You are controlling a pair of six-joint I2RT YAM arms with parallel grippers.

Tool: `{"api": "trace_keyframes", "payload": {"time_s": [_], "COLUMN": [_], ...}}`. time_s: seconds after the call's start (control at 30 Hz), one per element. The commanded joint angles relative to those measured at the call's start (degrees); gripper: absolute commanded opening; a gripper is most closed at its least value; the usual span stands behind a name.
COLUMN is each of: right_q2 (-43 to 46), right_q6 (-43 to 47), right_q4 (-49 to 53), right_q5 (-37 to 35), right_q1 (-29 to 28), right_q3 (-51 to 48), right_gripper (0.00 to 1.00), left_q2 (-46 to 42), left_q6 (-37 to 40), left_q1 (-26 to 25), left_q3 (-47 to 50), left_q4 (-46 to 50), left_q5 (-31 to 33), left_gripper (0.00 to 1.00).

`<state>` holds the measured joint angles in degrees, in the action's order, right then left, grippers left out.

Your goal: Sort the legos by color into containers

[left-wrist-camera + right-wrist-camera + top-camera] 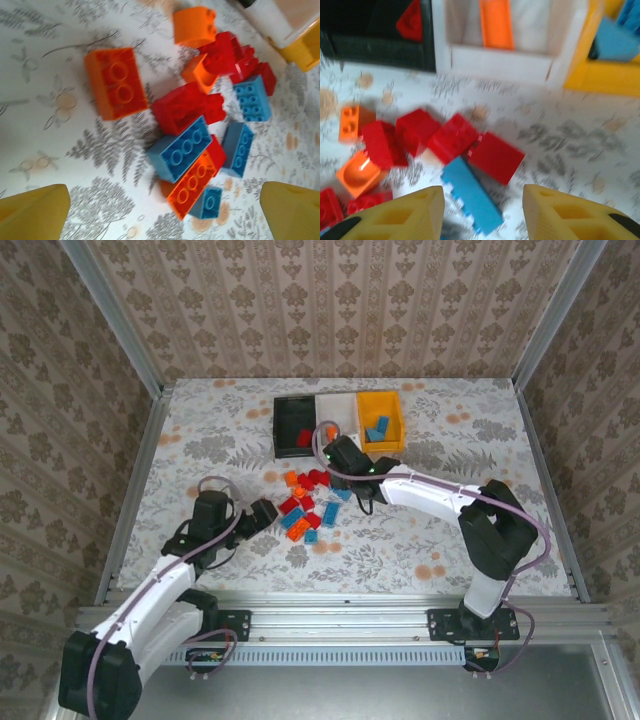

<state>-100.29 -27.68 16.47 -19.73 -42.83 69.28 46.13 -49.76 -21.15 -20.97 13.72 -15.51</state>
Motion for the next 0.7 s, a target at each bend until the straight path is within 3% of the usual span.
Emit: {"api": "trace_keyframes", "payload": {"time_s": [0.0,0.1,0.2,0.27,0.5,0.67], "right_q2": [-0.45,1.32,4.2,5.59,7.96,10.02], "right_q6": [-5.11,-5.07,-5.02,-5.22,-5.04,-4.66], "right_q4": [-1.78,-0.73,-0.72,-0.78,-2.2,-3.93], "right_q5": [3.07,-0.15,0.24,0.39,0.22,0.15], "right_q1": [-3.05,-3.43,-2.28,-2.17,-1.85,-1.19], "right_q3": [-2.54,-4.13,-6.31,-7.69,-12.34,-15.22], "right_gripper": [0.49,0.51,0.51,0.51,0.51,0.52], "left_q2": [-0.87,3.16,9.59,14.07,17.29,27.97], "left_q6": [1.16,4.45,7.58,7.84,4.76,6.09], "left_q1": [-1.38,-4.54,-11.17,-12.91,-10.16,-7.91], "left_q3": [0.58,-1.85,-5.55,-7.64,-13.37,-21.56], "left_q4": [2.65,3.23,5.27,6.62,8.27,12.09], "left_q5": [2.73,4.37,8.44,11.62,23.54,22.2], "left_gripper": [0.96,0.84,0.78,0.77,0.86,0.85]}}
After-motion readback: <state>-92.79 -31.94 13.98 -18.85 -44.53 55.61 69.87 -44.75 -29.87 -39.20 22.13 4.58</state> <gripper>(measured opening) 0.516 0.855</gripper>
